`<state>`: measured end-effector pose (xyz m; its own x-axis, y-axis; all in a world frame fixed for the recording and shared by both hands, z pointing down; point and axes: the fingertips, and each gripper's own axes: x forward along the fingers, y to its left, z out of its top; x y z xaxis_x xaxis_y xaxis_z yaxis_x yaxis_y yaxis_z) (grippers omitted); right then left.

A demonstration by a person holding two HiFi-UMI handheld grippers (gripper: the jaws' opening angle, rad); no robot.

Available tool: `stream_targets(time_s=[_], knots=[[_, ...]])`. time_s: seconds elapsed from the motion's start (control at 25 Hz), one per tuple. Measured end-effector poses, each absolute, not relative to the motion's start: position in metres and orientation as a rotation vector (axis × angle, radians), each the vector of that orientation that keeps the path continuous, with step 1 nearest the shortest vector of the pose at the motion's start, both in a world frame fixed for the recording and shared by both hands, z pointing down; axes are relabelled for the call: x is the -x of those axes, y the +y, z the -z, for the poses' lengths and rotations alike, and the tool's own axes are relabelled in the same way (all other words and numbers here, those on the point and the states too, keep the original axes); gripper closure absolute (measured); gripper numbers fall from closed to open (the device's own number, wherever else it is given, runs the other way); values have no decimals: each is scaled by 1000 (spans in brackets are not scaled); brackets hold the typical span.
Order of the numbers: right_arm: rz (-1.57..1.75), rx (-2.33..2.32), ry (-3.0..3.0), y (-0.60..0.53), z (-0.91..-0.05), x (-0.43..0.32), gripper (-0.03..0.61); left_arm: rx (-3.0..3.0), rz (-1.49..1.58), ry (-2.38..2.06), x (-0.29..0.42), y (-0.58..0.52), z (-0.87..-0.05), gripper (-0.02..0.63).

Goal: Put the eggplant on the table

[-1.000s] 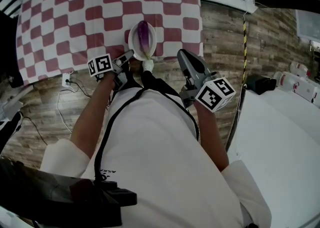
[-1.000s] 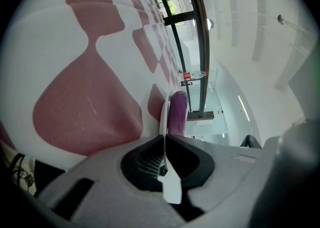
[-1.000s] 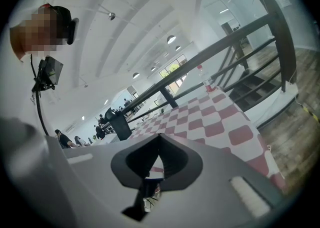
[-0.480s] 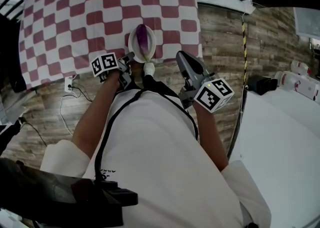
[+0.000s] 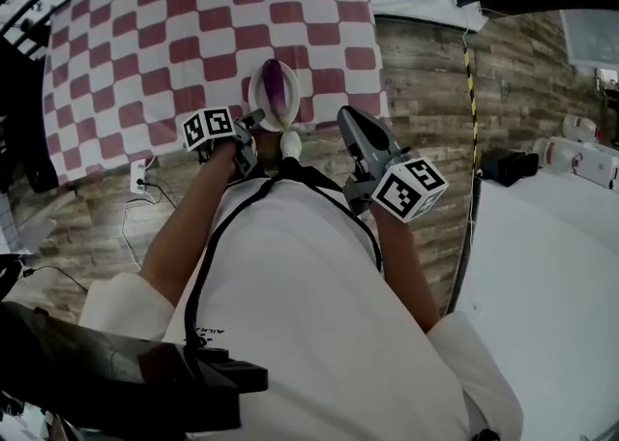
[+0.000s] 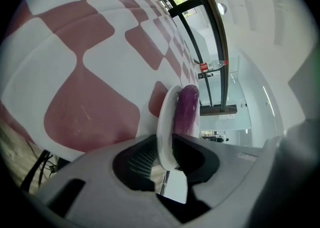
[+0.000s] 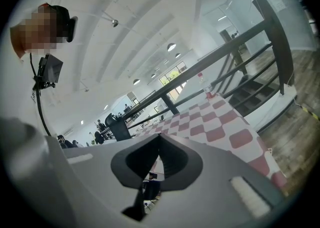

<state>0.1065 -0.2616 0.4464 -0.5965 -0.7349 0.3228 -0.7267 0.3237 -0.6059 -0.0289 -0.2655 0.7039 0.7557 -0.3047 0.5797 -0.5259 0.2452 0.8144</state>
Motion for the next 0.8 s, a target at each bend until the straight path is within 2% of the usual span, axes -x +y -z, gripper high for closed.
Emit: stream_targets(time_s=[0.08, 0.32, 0.8], knots=[[1149, 1406, 2547, -261, -444, -106, 571, -1353, -173, -744, 27, -265, -700, 491], [1131, 1387, 2551, -264, -440, -101, 571, -1351, -170, -747, 35, -264, -697, 469], [1123, 1319, 2591, -271, -436, -86, 571, -1385, -156, -768, 53, -263, -686, 459]])
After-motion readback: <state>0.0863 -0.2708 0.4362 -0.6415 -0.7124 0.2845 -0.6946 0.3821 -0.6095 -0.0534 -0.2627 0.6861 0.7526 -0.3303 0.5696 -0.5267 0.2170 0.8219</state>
